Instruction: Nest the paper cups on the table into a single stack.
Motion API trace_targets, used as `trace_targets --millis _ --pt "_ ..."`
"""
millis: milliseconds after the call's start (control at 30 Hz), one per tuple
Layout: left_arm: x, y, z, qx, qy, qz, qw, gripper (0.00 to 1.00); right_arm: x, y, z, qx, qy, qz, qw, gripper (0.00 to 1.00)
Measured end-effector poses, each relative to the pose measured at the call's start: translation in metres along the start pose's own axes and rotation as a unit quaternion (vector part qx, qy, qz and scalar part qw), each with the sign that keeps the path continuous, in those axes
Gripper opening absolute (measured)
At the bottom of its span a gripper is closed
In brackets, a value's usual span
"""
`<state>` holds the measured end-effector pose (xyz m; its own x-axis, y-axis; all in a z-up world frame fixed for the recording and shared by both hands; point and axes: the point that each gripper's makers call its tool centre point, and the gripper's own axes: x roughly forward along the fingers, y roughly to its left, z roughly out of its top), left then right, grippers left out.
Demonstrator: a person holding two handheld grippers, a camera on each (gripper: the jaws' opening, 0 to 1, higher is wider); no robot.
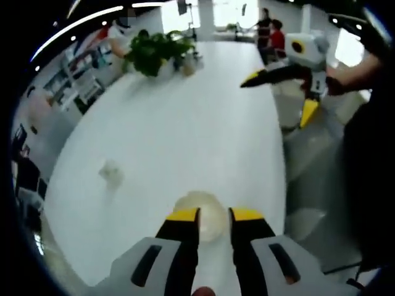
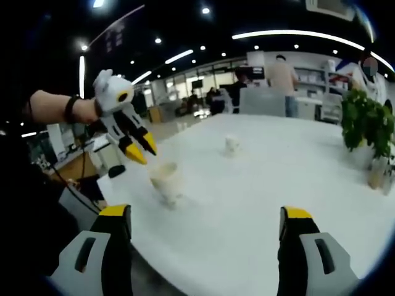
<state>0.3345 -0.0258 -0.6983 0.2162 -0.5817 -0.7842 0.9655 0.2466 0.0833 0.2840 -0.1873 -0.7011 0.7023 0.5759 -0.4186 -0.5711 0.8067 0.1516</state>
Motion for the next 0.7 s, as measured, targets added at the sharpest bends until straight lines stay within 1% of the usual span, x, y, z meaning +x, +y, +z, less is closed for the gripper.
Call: trace_targets --millis 33,100,167,233,267,367,500,567,700 --pt "-0.002 0.002 0.000 0.000 -0.004 0.006 1.0000 0.21 0.001 0.001 -0.001 -0.001 0.001 0.001 1.0000 0.98" --pt "-0.005 0.003 -0.002 -0.013 -0.011 0.012 0.9998 0.24 0.001 0.002 -0.001 -0.001 0.004 0.004 1.0000 0.98" --pt "-0.009 0.004 0.002 -0.032 -0.032 0.016 0.9988 0.24 0.002 0.005 -0.001 -0.001 0.003 0.006 1.0000 0.98" --pt "-0.013 0.008 0.001 -0.036 -0.036 0.026 0.9984 0.25 0.002 0.008 -0.001 -0.003 0.003 0.008 1.0000 0.98" --pt "-0.015 0.009 0.003 -0.038 -0.044 0.034 0.9978 0.26 0.002 0.008 -0.001 -0.003 0.004 0.008 1.0000 0.98" --pt "-0.019 0.014 0.003 -0.047 -0.052 0.049 0.9964 0.30 0.001 0.010 -0.001 -0.003 0.004 0.010 0.9999 0.98" --pt "-0.026 0.018 0.003 -0.063 -0.066 0.064 0.9938 0.35 0.000 0.012 -0.001 -0.007 0.006 0.011 0.9999 0.98" --pt "-0.031 0.020 0.004 -0.077 -0.080 0.072 0.9912 0.37 0.000 0.012 0.000 -0.008 0.006 0.012 0.9999 0.98" --pt "-0.038 0.025 -0.001 -0.096 -0.090 0.085 0.9876 0.44 0.001 0.011 0.001 -0.010 0.008 0.013 0.9998 0.98"
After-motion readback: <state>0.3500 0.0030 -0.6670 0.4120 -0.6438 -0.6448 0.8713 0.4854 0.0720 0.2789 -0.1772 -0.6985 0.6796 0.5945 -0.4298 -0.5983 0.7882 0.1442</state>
